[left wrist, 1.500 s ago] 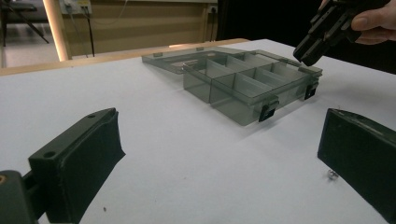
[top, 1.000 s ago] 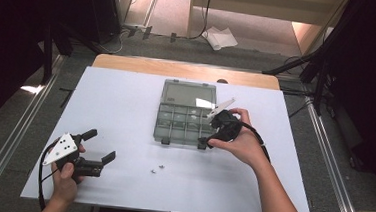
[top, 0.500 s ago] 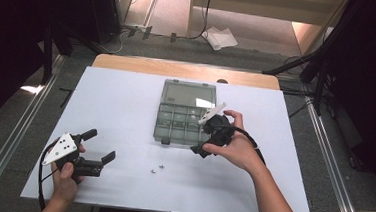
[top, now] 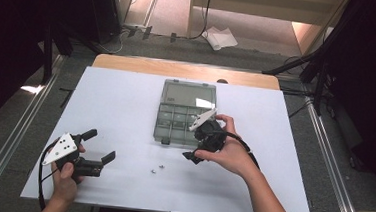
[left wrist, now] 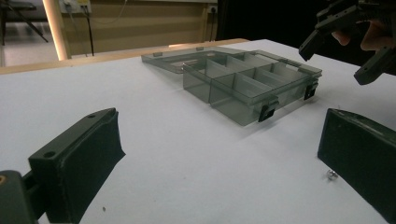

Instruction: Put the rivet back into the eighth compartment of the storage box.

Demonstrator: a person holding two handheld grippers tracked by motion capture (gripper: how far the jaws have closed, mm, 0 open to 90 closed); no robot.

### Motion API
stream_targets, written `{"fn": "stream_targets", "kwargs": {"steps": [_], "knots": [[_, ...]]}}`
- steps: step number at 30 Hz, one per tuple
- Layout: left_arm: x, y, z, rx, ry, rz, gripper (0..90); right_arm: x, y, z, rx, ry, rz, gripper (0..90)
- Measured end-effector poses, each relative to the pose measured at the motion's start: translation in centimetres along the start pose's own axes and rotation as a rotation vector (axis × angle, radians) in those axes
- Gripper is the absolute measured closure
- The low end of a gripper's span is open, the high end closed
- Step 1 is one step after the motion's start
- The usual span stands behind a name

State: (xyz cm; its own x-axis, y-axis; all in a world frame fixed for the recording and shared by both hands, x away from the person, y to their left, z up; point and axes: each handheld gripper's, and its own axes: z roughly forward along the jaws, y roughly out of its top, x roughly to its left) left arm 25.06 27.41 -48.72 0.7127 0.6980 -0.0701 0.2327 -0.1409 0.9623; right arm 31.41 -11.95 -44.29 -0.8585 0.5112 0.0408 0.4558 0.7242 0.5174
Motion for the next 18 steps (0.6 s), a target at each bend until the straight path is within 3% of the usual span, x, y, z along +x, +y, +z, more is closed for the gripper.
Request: {"fn": "stream_targets", "kwargs": {"steps": [18], "knots": [[0.0, 0.0, 0.0, -0.001, -0.001, -0.001, 0.0, 2.5, 1.2, 0.7, 0.014, 0.024, -0.059, 14.4]]}}
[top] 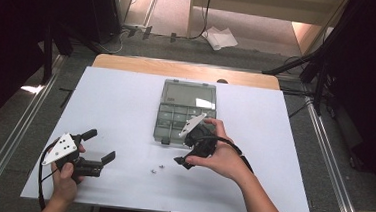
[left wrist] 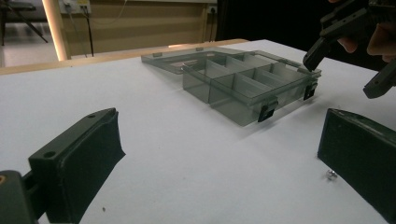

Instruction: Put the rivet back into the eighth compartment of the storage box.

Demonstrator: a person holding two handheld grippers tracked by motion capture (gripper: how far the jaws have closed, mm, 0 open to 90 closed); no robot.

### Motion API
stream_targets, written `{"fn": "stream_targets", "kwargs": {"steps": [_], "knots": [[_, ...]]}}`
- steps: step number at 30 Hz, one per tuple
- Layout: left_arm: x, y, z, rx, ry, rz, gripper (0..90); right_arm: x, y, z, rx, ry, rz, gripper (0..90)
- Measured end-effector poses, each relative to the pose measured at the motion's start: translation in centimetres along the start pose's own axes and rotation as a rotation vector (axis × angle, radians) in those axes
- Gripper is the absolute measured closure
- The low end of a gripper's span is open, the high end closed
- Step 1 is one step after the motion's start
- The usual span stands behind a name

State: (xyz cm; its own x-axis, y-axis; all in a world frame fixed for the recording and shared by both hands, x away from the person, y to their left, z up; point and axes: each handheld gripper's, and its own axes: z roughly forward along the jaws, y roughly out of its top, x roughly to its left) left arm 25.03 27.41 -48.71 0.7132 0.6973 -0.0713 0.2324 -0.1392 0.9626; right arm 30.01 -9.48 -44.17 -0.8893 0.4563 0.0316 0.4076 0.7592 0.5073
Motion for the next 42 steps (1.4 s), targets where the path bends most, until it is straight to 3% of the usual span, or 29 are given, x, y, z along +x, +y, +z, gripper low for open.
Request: {"fn": "stream_targets", "kwargs": {"steps": [14, 26, 28, 33, 42], "knots": [[0.0, 0.0, 0.0, 0.0, -0.001, 0.001, 0.0, 1.7, 1.0, 1.3, 0.006, 0.041, -0.052, 23.4], [0.0, 0.0, 0.0, -0.001, -0.002, 0.0, 0.0, 2.6, 1.9, 2.9, 0.021, 0.087, -0.065, 42.2], [0.0, 0.0, 0.0, -0.001, -0.002, -0.001, 0.0, 2.8, 2.0, 3.2, 0.022, 0.072, -0.077, 45.4], [0.0, 0.0, 0.0, -0.001, -0.003, 0.001, 0.0, 3.2, 2.2, 3.9, 0.033, 0.084, -0.101, 58.4], [0.0, 0.0, 0.0, -0.001, -0.006, 0.0, 0.0, 3.4, 2.5, 5.0, 0.067, 0.11, -0.095, 70.9]]}}
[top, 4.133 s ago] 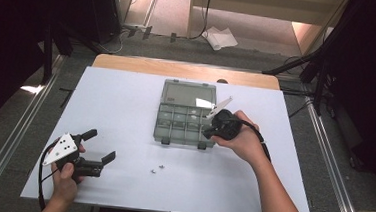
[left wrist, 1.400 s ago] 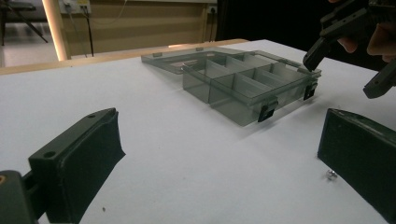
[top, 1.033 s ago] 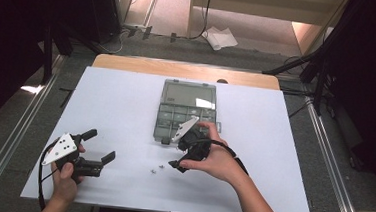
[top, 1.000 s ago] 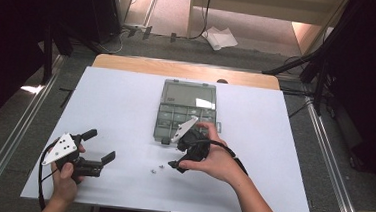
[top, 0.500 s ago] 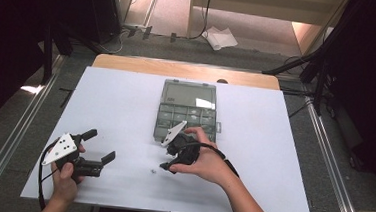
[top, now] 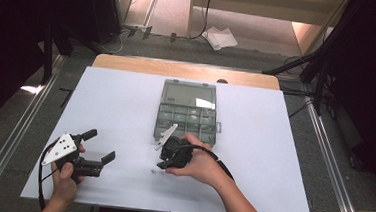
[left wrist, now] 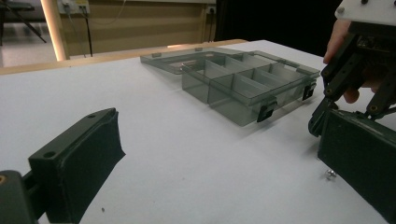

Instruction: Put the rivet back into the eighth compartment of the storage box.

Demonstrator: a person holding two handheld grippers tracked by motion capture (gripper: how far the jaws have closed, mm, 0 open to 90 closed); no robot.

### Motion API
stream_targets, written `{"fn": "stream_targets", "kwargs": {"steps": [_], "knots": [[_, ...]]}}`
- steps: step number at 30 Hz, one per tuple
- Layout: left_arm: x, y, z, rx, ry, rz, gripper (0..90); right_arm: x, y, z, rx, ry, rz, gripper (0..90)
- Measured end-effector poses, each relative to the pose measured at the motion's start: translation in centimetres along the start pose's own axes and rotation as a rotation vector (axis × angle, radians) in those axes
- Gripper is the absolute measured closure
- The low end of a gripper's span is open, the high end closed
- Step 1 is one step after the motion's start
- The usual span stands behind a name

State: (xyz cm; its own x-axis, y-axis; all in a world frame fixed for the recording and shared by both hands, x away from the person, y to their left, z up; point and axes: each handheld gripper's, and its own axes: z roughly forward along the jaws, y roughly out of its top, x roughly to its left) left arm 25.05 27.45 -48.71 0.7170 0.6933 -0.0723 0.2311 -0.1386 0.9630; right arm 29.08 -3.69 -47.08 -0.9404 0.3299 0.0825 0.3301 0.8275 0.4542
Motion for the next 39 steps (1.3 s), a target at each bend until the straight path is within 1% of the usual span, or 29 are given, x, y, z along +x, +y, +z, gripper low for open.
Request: {"fn": "stream_targets", "kwargs": {"steps": [2, 3, 5, 7, 8, 10, 14, 15, 18, 20, 22, 23, 28, 30, 31, 34, 35, 38, 39], "knots": [[0.0, 0.0, 0.0, 0.001, 0.0, 0.001, 0.0, 0.0, 0.0, 0.3, 0.01, 0.005, -0.01, 71.9], [0.0, 0.0, 0.0, 0.001, 0.0, 0.001, 0.0, 0.0, 0.1, 0.5, 0.017, -0.001, -0.007, 72.6], [0.0, 0.0, 0.0, 0.001, 0.0, 0.0, 0.0, 0.1, 0.1, 0.7, 0.028, 0.001, -0.007, 73.7], [0.0, 0.0, 0.0, 0.001, 0.0, 0.0, 0.0, 0.0, 0.1, 0.9, 0.03, 0.003, -0.003, 75.2], [0.0, 0.0, 0.0, 0.001, 0.0, 0.0, 0.0, 0.0, 0.1, 0.9, 0.031, -0.001, -0.01, 75.9], [0.0, 0.0, 0.0, 0.0, 0.0, -0.001, 0.0, 0.0, 0.1, 1.1, 0.028, 0.0, -0.009, 77.1], [0.0, 0.0, 0.0, 0.001, 0.001, 0.0, 0.0, 0.0, 0.1, 1.3, 0.038, 0.011, -0.013, 80.0], [0.0, 0.0, 0.0, 0.001, 0.002, -0.001, 0.0, 0.0, 0.1, 1.4, 0.04, 0.006, -0.018, 80.7], [0.0, 0.0, 0.0, 0.001, 0.0, 0.0, 0.0, -0.1, 0.0, 1.5, 0.033, 0.004, -0.014, 82.5], [0.0, 0.0, 0.0, 0.0, 0.0, -0.002, 0.0, -0.1, -0.1, 1.5, 0.03, 0.0, -0.034, 83.1], [0.0, 0.0, 0.0, 0.0, 0.002, -0.002, 0.0, 0.1, -0.1, 1.5, 0.032, -0.011, -0.037, 83.4], [0.0, 0.0, 0.0, -0.001, 0.001, -0.002, 0.0, 0.0, -0.2, 1.5, 0.024, -0.01, -0.054, 83.7], [0.0, 0.0, 0.0, 0.0, 0.001, 0.001, 0.0, 0.0, -0.3, 1.4, 0.016, -0.004, -0.029, 84.2], [0.0, 0.0, 0.0, -0.001, 0.0, -0.001, 0.0, -0.2, -0.4, 1.4, 0.014, 0.001, -0.044, 84.2], [0.0, 0.0, 0.0, -0.001, 0.0, -0.001, 0.0, -0.1, -0.4, 1.3, 0.023, -0.001, -0.021, 84.2], [0.0, 0.0, 0.0, -0.001, 0.0, 0.001, 0.0, -0.3, -0.5, 1.0, 0.008, 0.005, -0.017, 84.3], [0.0, 0.0, 0.0, 0.0, 0.0, 0.001, 0.0, -0.4, -0.6, 0.9, 0.005, 0.0, -0.022, 84.3], [0.0, 0.0, 0.0, 0.001, -0.001, 0.002, 0.0, -0.5, -0.7, 0.4, -0.001, 0.006, -0.009, 84.3], [0.0, 0.0, 0.0, 0.001, -0.001, 0.002, 0.0, -0.6, -0.8, 0.3, -0.003, 0.001, -0.008, 84.3]]}}
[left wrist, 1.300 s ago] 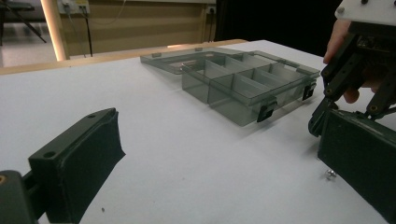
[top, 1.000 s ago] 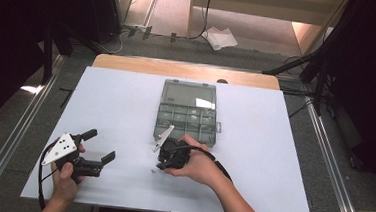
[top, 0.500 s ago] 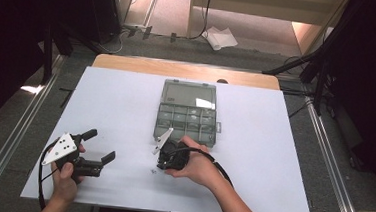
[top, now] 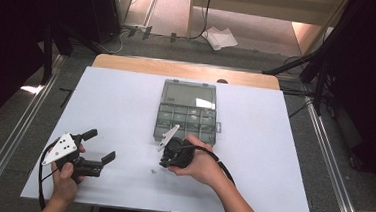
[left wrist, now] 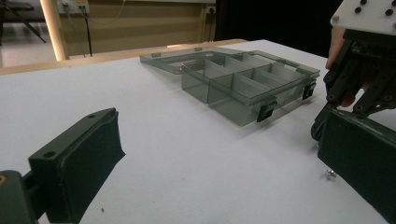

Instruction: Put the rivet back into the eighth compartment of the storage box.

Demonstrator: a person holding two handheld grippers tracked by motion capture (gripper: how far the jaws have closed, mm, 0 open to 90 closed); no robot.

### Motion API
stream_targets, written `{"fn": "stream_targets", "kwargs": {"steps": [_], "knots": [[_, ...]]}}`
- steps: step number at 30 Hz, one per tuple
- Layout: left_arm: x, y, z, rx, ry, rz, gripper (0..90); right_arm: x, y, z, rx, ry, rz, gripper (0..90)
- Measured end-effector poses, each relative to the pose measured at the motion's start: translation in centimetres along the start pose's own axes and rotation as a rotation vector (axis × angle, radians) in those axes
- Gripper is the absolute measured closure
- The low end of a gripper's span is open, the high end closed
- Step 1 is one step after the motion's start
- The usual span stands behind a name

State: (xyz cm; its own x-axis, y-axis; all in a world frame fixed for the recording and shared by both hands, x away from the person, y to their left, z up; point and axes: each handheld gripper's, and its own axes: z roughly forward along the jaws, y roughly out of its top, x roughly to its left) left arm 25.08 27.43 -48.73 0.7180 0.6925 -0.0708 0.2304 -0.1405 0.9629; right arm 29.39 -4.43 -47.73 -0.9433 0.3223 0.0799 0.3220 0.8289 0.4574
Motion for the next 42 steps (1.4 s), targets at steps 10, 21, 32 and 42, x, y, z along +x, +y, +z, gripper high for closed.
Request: {"fn": "stream_targets", "kwargs": {"steps": [10, 21, 32, 42], "knots": [[0.0, 0.0, 0.0, 0.001, -0.002, 0.003, 0.0, -0.6, -0.6, -1.2, -0.009, 0.0, 0.014, 84.4], [0.0, 0.0, 0.0, 0.001, -0.001, 0.001, 0.0, -1.0, -0.9, -2.3, -0.013, -0.012, 0.032, 84.5], [0.0, 0.0, 0.0, 0.0, -0.001, 0.002, 0.0, -1.6, -1.2, -3.5, -0.02, -0.025, 0.044, 84.5], [0.0, 0.0, 0.0, 0.001, -0.002, 0.002, 0.0, -2.5, -1.8, -4.3, -0.017, -0.032, 0.058, 84.5]]}}
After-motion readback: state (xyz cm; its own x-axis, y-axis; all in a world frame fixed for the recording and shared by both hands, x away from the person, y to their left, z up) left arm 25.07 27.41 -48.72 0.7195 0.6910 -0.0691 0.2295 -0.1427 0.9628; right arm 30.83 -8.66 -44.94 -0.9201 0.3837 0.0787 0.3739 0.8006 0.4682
